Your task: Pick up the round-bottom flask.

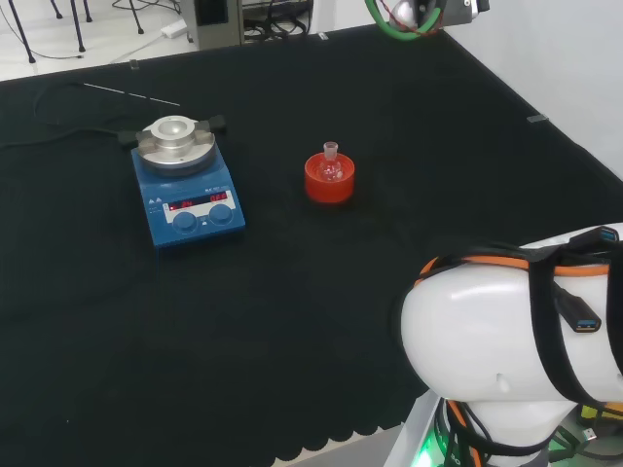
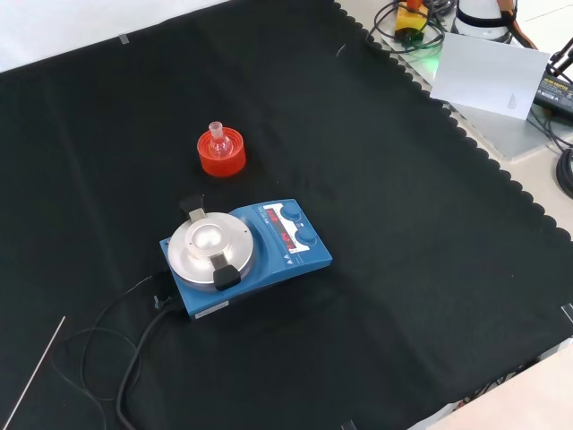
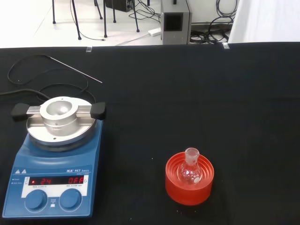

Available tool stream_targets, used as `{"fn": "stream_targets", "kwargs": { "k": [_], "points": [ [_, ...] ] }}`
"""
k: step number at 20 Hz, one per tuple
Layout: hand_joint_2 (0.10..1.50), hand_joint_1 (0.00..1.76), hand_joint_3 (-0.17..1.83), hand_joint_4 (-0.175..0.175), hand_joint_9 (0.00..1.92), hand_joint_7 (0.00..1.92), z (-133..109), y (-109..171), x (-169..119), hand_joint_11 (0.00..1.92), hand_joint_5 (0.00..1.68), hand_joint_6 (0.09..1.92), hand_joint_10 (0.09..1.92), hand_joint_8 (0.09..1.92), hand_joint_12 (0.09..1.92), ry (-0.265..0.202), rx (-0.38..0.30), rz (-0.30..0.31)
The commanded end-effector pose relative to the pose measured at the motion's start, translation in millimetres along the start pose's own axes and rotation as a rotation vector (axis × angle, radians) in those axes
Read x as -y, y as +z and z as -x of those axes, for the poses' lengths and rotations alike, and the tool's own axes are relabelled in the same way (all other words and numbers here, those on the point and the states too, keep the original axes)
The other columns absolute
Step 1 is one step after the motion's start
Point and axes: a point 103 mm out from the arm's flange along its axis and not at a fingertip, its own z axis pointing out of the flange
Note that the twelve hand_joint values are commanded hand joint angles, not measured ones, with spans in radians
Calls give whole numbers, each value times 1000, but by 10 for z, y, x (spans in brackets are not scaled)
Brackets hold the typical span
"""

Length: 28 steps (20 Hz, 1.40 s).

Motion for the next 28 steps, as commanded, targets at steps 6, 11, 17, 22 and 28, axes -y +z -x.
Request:
{"fn": "stream_targets", "kwargs": {
  "k": [6,11,17,22,28],
  "points": [
    [1321,2,309,-4,196,139,-149,-678,458,0,348,87,569,475,977,-29,118,86],
    [1289,91,276,-4,198,146,-32,-601,379,0,350,87,567,473,969,-26,70,60],
    [1163,371,219,-9,211,159,250,-425,261,0,332,87,571,473,979,1,29,37],
    [1100,470,239,-12,219,165,424,-246,170,0,338,87,576,475,1008,35,-24,23],
    [988,533,410,-16,237,177,391,147,-119,0,356,87,589,492,1054,66,-91,-3]
  ]
}}
